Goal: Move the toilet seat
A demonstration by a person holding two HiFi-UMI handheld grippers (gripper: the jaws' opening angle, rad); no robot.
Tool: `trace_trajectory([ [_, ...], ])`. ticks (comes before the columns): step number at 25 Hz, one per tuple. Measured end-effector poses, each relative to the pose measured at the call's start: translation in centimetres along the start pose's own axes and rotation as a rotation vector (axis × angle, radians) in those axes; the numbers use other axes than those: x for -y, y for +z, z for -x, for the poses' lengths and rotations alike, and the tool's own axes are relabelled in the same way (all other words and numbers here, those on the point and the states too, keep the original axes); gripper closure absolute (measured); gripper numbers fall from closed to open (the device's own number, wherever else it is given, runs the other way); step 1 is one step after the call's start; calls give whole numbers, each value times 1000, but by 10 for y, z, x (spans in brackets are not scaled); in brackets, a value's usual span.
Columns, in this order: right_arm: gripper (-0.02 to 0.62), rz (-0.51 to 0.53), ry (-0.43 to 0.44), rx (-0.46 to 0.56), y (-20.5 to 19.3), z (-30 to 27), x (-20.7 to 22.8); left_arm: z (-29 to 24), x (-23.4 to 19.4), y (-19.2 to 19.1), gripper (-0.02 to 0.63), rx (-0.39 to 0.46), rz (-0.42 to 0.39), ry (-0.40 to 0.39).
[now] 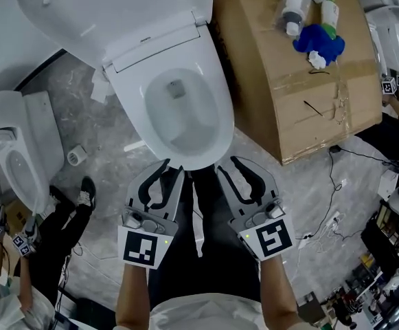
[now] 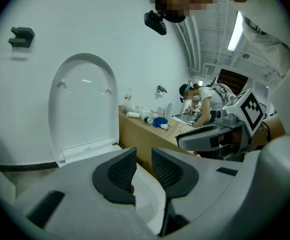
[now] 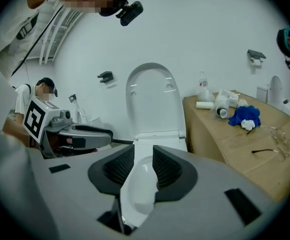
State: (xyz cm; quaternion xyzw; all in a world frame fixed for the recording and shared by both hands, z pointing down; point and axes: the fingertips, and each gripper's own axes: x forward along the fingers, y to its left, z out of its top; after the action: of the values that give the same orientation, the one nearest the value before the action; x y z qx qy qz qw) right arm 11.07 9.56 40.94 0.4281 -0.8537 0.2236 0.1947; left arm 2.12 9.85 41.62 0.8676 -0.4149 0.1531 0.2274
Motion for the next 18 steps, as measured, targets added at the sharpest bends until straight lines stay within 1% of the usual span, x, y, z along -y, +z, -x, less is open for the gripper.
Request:
trace_trajectory([
  [3,477,-16,-9,-19,-21,-7,5,-5,-3,-21,506,1,35,14],
  [6,449,-32,-13,-30,-42,-11,10,-10,-5,-42,498,-8,51,32],
  [11,409,-58,-27,-75,-76,-20,19,-21,-11,-77,463,-49,74,61],
  [18,370,-86,-43,-136,-120,-33,31,-32,-19,-116,428,-94,106,85],
])
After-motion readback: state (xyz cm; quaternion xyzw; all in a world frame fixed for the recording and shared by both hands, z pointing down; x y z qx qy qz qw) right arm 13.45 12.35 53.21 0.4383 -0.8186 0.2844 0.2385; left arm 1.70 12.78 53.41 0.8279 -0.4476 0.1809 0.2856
